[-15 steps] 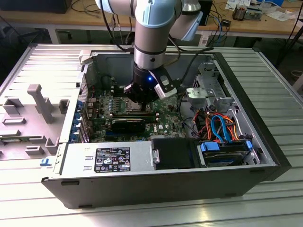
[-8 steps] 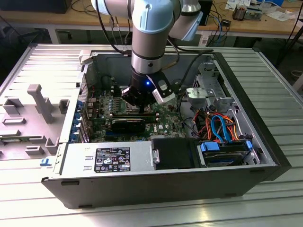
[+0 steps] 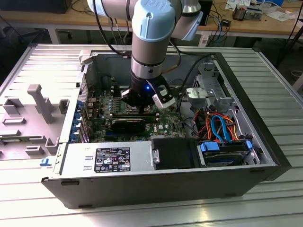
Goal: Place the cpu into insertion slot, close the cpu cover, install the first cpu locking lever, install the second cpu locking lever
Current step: 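Install the second cpu locking lever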
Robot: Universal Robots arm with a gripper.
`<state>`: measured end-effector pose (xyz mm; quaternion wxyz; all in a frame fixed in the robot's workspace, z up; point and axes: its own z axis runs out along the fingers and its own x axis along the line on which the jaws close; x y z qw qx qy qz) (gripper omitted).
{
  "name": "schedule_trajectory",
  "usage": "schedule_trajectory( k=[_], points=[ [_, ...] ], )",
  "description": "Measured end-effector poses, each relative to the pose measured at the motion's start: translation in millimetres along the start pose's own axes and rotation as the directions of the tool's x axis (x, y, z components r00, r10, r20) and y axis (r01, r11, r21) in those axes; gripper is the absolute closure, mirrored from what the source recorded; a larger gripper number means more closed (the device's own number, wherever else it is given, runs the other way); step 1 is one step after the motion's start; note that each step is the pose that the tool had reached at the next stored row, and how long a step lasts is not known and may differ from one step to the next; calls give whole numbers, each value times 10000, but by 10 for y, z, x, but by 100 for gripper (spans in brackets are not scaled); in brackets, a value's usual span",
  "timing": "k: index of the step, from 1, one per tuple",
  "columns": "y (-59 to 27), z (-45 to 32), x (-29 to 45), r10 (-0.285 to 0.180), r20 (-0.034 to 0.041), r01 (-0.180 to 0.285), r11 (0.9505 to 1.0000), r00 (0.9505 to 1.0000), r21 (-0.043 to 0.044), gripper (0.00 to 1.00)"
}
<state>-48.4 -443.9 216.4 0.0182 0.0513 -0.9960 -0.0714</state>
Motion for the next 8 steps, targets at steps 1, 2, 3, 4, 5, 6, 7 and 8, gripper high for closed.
schedule_trajectory(
  k=[1,2,3,4,5,6,7,8],
  points=[
    [-18,-3,2,-5,12,6,9999,10000,-115,89],
    [-34,-5,5,-10,26,11,9997,10000,-256,89],
    [-44,-7,6,-15,35,16,9994,10000,-354,89],
    [-55,-8,8,-19,48,21,9989,10000,-473,89],
    [-62,-9,10,-21,54,24,9986,10000,-526,89],
    [-73,-10,22,-23,65,27,9983,10000,-577,89],
    [-82,-11,36,-25,75,29,9982,10000,-605,89],
    [-87,-11,50,-27,83,32,9981,10000,-614,89]
  ],
)
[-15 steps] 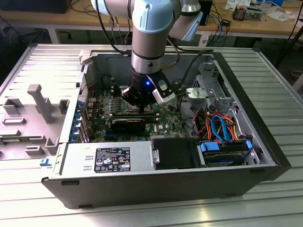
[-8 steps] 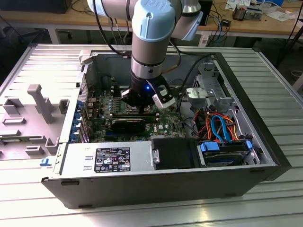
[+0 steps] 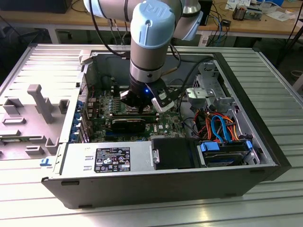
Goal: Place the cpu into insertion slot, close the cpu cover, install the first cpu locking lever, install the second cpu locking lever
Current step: 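Install the second cpu locking lever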
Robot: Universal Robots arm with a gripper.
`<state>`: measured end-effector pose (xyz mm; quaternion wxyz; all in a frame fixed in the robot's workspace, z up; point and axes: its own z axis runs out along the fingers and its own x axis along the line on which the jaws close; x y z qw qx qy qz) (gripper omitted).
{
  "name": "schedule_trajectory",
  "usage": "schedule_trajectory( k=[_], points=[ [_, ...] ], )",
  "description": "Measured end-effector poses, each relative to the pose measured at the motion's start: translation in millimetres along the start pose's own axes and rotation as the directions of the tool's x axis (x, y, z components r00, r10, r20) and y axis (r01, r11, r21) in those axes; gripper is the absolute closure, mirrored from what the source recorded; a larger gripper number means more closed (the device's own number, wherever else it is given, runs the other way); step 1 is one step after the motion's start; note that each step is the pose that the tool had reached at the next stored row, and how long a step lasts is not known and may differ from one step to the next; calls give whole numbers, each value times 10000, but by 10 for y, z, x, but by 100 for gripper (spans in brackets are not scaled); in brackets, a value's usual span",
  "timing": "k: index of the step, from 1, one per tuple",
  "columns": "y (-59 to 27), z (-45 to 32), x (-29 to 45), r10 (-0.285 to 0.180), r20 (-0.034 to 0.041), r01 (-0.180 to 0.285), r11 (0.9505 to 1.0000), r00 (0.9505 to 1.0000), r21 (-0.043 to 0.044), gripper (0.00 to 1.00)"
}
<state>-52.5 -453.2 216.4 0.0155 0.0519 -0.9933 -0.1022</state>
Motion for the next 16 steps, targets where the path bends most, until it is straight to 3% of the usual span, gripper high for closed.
schedule_trajectory(
  k=[16],
  points=[
    [22,91,443,-6,25,6,10000,10000,-1,89]
  ],
)
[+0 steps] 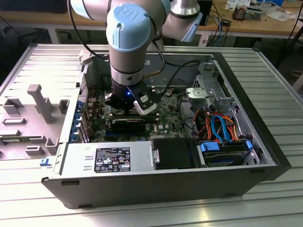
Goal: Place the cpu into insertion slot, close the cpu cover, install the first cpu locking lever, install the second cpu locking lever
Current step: 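Install the second cpu locking lever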
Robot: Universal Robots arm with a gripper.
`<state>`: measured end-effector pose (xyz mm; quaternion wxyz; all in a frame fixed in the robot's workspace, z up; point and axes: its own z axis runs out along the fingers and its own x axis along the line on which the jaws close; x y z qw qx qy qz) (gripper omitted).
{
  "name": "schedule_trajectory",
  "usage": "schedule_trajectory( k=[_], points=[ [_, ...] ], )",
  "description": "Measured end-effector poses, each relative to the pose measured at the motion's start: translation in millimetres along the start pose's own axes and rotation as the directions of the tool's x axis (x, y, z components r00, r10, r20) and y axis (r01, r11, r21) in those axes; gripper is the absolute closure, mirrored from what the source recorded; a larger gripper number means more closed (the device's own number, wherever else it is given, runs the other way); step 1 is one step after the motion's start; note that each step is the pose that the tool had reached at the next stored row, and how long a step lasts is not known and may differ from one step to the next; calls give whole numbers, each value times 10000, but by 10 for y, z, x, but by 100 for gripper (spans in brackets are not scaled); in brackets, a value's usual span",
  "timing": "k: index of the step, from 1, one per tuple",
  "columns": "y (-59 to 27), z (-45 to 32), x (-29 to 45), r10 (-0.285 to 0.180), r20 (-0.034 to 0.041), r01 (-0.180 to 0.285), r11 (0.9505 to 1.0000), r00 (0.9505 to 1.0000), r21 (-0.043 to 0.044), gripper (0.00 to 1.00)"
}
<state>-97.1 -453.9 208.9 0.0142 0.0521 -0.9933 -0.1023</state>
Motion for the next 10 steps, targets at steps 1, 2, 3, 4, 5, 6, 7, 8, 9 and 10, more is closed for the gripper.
schedule_trajectory(
  k=[1,2,3,4,5,6,7,8,9,10],
  points=[
    [1,5,14,-1,1,1,10000,10000,-1,89],
    [1,12,34,0,0,0,10000,10000,-1,89],
    [2,18,51,0,0,0,10000,10000,0,89],
    [3,21,60,-4,0,4,10000,10000,-1,89],
    [3,20,63,-6,-2,6,10000,10000,-1,89],
    [3,21,64,-10,-3,10,10000,10000,-2,89],
    [2,23,64,-18,-2,18,10000,10000,-8,89],
    [2,24,65,-27,-4,27,10000,10000,-12,89],
    [2,32,66,-78,-15,77,10000,10000,-16,89],
    [5,38,65,-127,-25,127,9999,9999,-18,89]
  ],
)
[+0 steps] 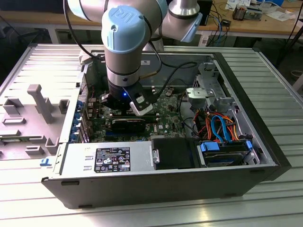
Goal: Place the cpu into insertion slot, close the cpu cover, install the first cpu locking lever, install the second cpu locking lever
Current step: 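Install the second cpu locking lever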
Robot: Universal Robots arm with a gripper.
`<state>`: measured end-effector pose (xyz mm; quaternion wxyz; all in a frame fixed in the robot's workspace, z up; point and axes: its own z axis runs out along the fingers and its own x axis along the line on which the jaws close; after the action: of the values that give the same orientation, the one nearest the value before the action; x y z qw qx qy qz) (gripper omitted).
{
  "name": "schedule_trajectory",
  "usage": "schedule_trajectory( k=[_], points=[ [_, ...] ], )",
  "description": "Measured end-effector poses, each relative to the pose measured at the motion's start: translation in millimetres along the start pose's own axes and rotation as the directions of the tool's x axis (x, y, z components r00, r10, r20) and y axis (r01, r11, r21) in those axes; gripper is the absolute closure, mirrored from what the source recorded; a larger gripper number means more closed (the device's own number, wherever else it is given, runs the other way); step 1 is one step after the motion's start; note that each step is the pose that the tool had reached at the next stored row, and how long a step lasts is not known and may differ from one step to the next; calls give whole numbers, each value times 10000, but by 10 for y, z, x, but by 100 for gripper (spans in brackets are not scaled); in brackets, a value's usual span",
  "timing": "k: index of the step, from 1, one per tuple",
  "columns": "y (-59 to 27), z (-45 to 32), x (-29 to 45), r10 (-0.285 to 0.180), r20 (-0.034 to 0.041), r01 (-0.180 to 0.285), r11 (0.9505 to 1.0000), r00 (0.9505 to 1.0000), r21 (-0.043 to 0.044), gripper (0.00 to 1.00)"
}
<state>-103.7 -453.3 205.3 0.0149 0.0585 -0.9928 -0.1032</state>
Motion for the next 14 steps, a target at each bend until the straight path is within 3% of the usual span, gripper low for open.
schedule_trajectory(
  k=[14],
  points=[
    [84,52,-12,-464,-87,464,9989,9989,-63,89]
  ],
)
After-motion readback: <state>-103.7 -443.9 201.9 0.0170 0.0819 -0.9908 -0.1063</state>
